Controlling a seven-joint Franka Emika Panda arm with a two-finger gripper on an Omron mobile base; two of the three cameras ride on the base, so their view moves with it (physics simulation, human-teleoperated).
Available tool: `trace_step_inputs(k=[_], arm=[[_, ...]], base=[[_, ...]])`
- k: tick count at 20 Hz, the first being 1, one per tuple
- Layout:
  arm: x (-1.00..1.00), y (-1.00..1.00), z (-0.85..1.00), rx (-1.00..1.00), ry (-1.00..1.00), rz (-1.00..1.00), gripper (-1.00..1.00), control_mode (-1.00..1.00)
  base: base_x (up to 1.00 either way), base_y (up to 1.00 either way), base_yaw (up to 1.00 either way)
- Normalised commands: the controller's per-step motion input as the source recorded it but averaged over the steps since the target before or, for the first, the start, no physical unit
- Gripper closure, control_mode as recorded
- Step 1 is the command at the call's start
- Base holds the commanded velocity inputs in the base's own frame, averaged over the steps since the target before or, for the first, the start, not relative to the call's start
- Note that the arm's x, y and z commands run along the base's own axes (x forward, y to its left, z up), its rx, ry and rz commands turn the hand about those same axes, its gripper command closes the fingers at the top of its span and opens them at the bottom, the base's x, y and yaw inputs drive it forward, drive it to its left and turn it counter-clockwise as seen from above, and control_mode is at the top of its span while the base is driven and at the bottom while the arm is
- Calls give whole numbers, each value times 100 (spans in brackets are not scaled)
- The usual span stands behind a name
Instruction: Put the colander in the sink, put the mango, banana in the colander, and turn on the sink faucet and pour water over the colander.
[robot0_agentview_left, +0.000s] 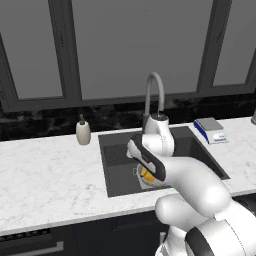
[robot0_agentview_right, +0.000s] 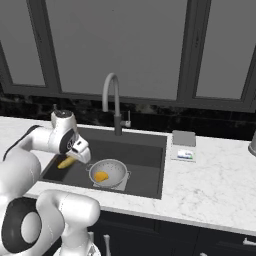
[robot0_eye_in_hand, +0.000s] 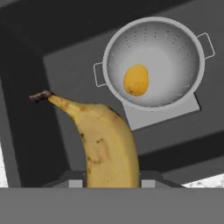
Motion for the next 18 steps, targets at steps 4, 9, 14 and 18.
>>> trace_step_inputs(k=[4,9,14,18], arm=[[10,-42,-11,-18,0,-2,100,-100],[15,-29,-25,-18,0,-5,100,-100],[24,-29,-21,-14,0,-10,100,-100],[39,-18,-18,-3,4,-6,100,-100]], base=[[0,0,0],[0,0,0],[0,0,0],[0,0,0]])
